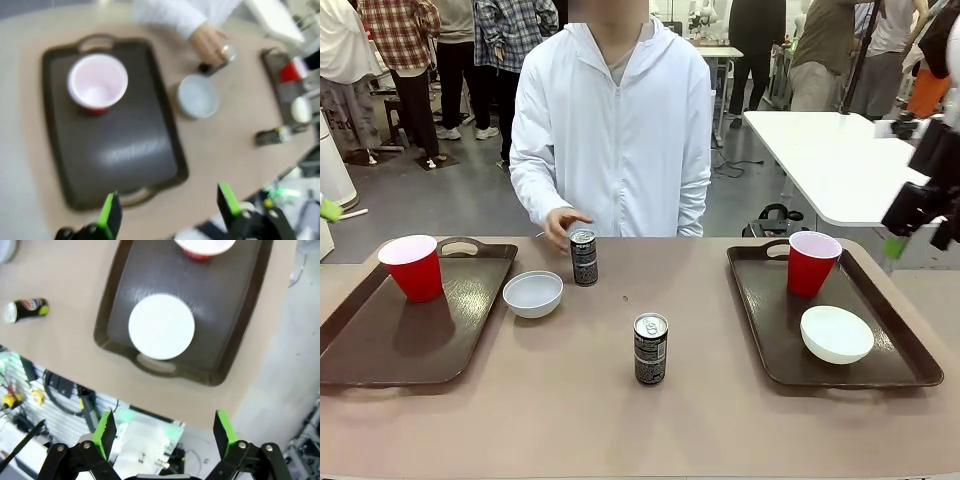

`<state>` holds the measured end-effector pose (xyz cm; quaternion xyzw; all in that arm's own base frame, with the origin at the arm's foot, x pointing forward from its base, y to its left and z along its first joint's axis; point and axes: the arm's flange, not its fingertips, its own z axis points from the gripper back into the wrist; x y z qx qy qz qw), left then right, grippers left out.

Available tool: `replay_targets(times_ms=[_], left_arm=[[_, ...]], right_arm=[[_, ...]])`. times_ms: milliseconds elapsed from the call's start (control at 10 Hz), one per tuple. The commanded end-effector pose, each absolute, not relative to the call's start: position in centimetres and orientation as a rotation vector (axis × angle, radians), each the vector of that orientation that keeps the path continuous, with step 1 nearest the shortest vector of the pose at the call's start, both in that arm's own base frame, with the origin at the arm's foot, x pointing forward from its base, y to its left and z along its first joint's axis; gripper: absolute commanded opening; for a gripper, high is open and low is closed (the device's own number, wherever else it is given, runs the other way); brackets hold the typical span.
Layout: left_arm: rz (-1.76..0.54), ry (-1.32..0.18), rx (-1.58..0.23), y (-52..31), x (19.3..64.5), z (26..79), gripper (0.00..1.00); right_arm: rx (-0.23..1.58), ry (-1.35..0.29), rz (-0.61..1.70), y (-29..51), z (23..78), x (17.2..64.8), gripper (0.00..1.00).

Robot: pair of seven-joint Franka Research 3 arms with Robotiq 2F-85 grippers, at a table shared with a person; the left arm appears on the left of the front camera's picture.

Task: Prepare tableware on both trays.
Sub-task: Pick up a Picnic Bowl from the table and place it on a Handle tray.

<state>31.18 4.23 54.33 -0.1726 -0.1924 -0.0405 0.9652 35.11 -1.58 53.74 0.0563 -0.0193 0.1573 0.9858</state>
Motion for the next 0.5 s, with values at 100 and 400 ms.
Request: replay_targets(times_ms=[100,400], left_arm=[[-0.126,-0.101,-0.105,-0.8,30.0,55.6,1.00],[-0.205,-0.064,-0.070,-5.5,31.4,55.4,1.00]], right_arm=[[0.341,-0.030,0.276,-6.6,53.5,31.4,1.00],[0.491,-0.064,0.251,-10.9,54.0,30.0,1.00]])
